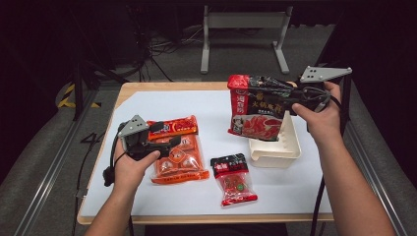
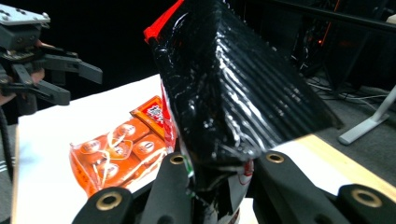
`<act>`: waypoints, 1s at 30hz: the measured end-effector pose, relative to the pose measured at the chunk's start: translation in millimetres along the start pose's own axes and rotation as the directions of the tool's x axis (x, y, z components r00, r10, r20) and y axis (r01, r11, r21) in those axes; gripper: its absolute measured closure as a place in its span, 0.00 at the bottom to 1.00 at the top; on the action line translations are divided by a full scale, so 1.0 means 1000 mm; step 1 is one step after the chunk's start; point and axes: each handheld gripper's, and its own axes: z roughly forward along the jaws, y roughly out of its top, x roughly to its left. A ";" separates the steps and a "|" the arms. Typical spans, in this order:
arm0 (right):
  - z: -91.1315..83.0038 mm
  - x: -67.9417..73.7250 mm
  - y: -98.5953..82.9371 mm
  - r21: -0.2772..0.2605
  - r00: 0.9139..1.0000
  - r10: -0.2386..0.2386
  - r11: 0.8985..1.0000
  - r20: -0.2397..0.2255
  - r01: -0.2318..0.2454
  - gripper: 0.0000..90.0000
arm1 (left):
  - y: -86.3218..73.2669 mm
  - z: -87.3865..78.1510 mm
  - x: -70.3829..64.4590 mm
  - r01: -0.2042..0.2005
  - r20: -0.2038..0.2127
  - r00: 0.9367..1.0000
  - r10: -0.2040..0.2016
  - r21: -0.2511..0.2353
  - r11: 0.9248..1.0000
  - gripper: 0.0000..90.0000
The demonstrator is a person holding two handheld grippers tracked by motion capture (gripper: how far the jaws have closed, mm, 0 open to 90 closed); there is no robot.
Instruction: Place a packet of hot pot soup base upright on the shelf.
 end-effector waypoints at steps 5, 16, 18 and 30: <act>0.002 -0.009 0.002 0.002 0.999 -0.033 0.999 0.028 0.033 0.91 | -0.001 -0.003 0.003 0.010 -0.012 1.000 -0.010 -0.001 1.000 0.20; 0.004 -0.028 0.005 0.005 0.995 -0.071 0.997 0.069 0.071 0.91 | -0.002 -0.009 0.009 0.024 -0.037 0.999 -0.025 -0.011 1.000 0.19; 0.004 -0.031 0.004 0.004 0.994 -0.077 0.997 0.075 0.077 0.91 | -0.002 -0.011 0.009 0.027 -0.043 0.999 -0.027 -0.009 1.000 0.20; 0.004 -0.050 0.005 -0.009 0.990 -0.118 0.993 0.078 0.119 0.91 | -0.011 -0.026 0.013 0.040 -0.093 0.995 -0.041 -0.009 0.999 0.20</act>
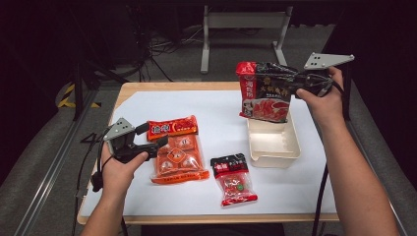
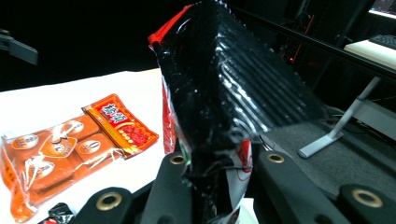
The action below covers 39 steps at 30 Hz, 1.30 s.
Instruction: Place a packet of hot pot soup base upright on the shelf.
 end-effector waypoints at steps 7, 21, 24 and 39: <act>0.005 -0.010 -0.001 0.001 1.000 -0.011 1.000 0.010 0.011 0.90 | -0.004 -0.010 0.004 0.015 -0.029 0.999 -0.015 -0.004 1.000 0.20; 0.016 -0.031 -0.012 0.038 0.998 -0.053 0.998 0.013 0.053 0.90 | -0.013 -0.023 0.011 0.043 -0.075 0.996 -0.043 -0.006 0.999 0.20; 0.020 -0.033 -0.014 0.039 0.997 -0.071 0.997 0.008 0.070 0.90 | -0.015 -0.024 0.012 0.044 -0.083 0.996 -0.044 -0.006 0.999 0.20; 0.034 -0.044 -0.027 0.075 0.998 -0.069 0.995 0.008 0.068 0.89 | -0.018 -0.032 0.016 0.060 -0.104 0.993 -0.061 -0.011 0.998 0.20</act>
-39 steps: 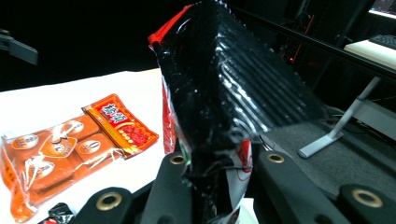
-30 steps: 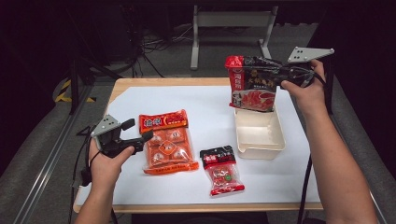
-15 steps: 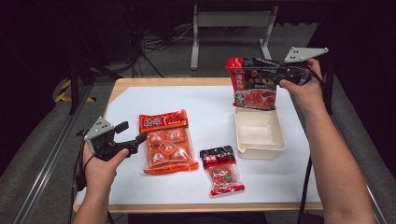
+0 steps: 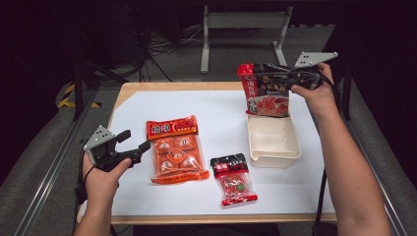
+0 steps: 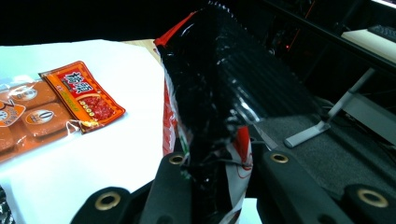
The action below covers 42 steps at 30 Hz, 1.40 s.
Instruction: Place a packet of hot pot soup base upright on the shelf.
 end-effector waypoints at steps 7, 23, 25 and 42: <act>0.004 -0.002 -0.008 0.015 1.000 0.001 1.000 0.007 -0.001 0.88 | 0.000 0.000 0.000 0.003 0.000 1.000 -0.003 0.001 1.000 0.20; 0.012 0.004 -0.029 -0.001 0.997 0.069 0.998 -0.015 -0.069 0.86 | 0.001 0.005 0.000 0.003 0.013 1.000 -0.003 0.005 1.000 0.20; 0.012 0.005 -0.031 -0.005 0.997 0.081 0.997 -0.016 -0.081 0.86 | 0.001 0.007 0.000 0.005 0.016 1.000 -0.005 0.009 1.000 0.20; 0.011 0.012 -0.039 -0.012 0.994 0.106 0.994 -0.005 -0.106 0.85 | 0.005 0.016 -0.002 -0.002 0.040 0.999 0.002 0.012 1.000 0.20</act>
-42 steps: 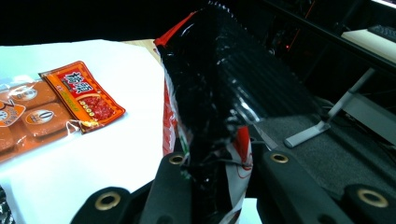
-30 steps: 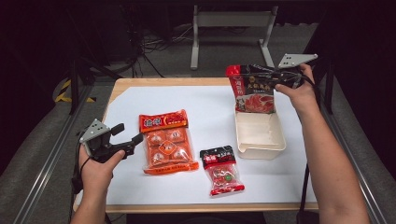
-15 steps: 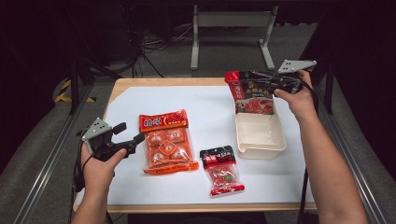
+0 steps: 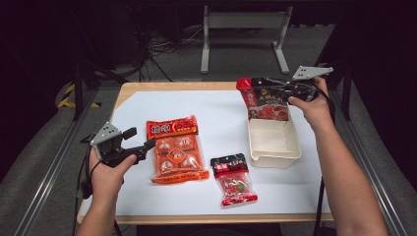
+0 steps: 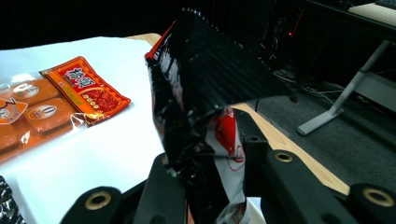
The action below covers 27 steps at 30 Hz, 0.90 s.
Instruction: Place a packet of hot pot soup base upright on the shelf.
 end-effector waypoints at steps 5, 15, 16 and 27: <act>0.004 0.001 -0.011 0.047 1.000 0.009 0.999 0.014 -0.009 0.86 | 0.001 0.002 -0.001 -0.003 0.007 1.000 0.004 -0.002 1.000 0.20; -0.010 -0.006 -0.036 0.021 0.995 0.071 0.997 0.066 -0.072 0.86 | 0.003 0.010 -0.002 -0.009 0.023 1.000 0.009 0.010 1.000 0.20; -0.011 -0.006 -0.037 0.020 0.994 0.078 0.997 0.071 -0.079 0.86 | 0.003 0.010 -0.002 -0.009 0.023 1.000 0.009 0.010 1.000 0.20; -0.013 -0.003 -0.035 0.043 0.992 0.089 0.995 0.088 -0.093 0.80 | 0.005 0.014 0.001 -0.006 0.029 1.000 0.005 0.016 1.000 0.20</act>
